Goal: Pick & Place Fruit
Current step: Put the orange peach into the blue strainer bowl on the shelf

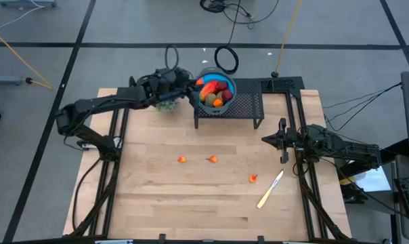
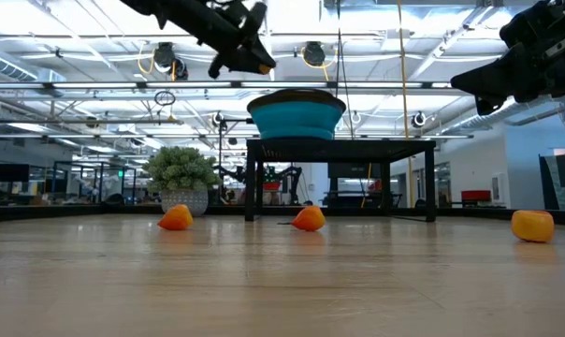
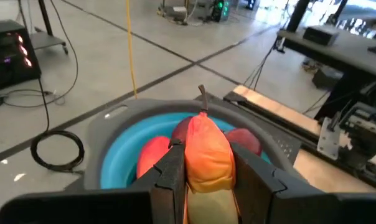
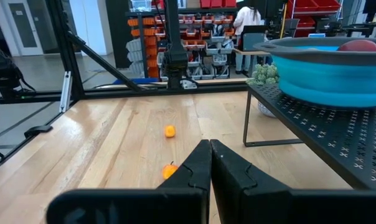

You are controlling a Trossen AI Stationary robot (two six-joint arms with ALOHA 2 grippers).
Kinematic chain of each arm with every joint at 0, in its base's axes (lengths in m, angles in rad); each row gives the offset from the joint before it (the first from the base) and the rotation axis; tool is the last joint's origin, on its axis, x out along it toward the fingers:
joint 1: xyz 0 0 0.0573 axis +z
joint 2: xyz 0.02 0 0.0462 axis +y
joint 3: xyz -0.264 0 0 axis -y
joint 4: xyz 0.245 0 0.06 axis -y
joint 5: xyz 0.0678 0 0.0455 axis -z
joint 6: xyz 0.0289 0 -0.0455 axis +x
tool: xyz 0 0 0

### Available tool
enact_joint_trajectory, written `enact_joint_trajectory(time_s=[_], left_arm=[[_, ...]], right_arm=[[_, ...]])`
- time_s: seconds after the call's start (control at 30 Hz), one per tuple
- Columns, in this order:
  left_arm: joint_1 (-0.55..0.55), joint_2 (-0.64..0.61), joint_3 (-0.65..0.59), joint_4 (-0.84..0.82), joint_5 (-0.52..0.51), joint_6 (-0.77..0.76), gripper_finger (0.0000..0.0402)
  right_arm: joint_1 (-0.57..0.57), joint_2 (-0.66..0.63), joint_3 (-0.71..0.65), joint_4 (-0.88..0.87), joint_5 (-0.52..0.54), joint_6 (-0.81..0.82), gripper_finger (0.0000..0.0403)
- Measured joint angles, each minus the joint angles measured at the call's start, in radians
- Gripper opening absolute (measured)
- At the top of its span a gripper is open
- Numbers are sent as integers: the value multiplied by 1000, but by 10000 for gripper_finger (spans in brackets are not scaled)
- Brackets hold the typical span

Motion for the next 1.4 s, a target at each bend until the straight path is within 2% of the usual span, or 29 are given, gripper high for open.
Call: enact_joint_trajectory(time_s=[0.17, 0.57, 1.23, 1.4], left_arm=[[6, 74, 36, -13, 19, 33, 99], [8, 204, 183, -254, -2, 134, 99], [5, 212, 187, -286, 29, 151, 100], [5, 212, 187, -291, 29, 151, 125]], right_arm=[[0, 0, 0, 0, 14, 4, 0], [0, 0, 0, -1, 48, 8, 0], [0, 0, 0, -7, 51, 1, 0], [0, 0, 0, -7, 51, 1, 0]])
